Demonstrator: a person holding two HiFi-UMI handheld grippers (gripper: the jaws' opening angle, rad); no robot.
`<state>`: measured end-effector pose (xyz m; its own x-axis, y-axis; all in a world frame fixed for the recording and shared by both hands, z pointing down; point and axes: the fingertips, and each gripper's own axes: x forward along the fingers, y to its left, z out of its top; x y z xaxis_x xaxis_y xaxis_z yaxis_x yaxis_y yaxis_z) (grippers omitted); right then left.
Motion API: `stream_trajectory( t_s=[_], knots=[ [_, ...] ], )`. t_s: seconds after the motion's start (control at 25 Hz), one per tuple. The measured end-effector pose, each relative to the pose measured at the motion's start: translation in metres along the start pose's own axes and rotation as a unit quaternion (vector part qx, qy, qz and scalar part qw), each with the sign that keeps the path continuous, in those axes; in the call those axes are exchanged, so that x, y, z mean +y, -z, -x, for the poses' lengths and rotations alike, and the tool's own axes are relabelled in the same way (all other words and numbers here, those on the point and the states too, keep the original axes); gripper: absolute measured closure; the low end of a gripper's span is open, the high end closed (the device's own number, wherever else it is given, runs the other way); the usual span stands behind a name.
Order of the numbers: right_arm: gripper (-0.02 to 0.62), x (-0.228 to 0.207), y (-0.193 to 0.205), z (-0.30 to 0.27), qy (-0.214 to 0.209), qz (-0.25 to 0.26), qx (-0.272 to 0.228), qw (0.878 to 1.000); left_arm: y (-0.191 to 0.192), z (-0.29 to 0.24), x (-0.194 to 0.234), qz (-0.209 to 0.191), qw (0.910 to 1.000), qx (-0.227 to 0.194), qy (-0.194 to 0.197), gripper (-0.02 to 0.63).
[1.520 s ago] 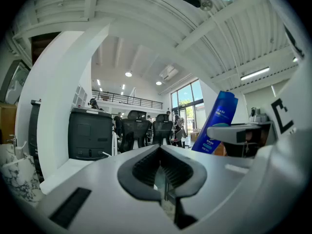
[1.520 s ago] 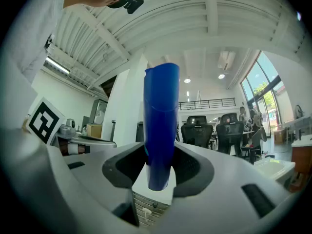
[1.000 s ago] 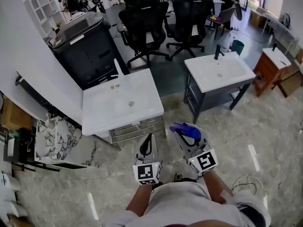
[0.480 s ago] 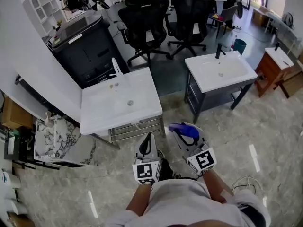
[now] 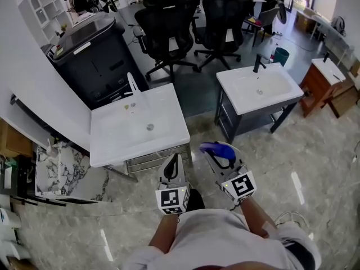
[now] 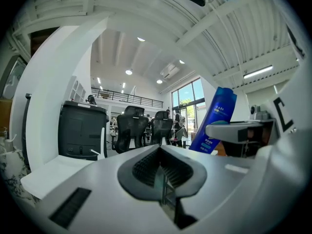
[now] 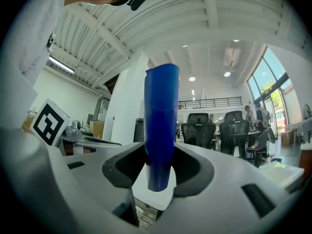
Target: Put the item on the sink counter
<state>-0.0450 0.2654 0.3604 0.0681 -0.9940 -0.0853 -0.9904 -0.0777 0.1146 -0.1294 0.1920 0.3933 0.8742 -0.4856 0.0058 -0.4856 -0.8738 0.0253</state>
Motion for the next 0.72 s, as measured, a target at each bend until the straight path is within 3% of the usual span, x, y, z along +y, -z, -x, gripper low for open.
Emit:
stream_trajectory(
  t_s=[0.24,0.72],
  knots=[
    [0.436,-0.008,0.001,-0.050,-0.026,0.019,0.003,0.999,0.004,-0.045,0.029,0.006,1.0000,0.004,0.005,0.595],
    [0.436,-0.033,0.024,-0.156,-0.045,0.005,0.033,0.998,0.017,-0.121,0.104,0.020,0.9994,0.025,-0.007,0.597]
  ],
)
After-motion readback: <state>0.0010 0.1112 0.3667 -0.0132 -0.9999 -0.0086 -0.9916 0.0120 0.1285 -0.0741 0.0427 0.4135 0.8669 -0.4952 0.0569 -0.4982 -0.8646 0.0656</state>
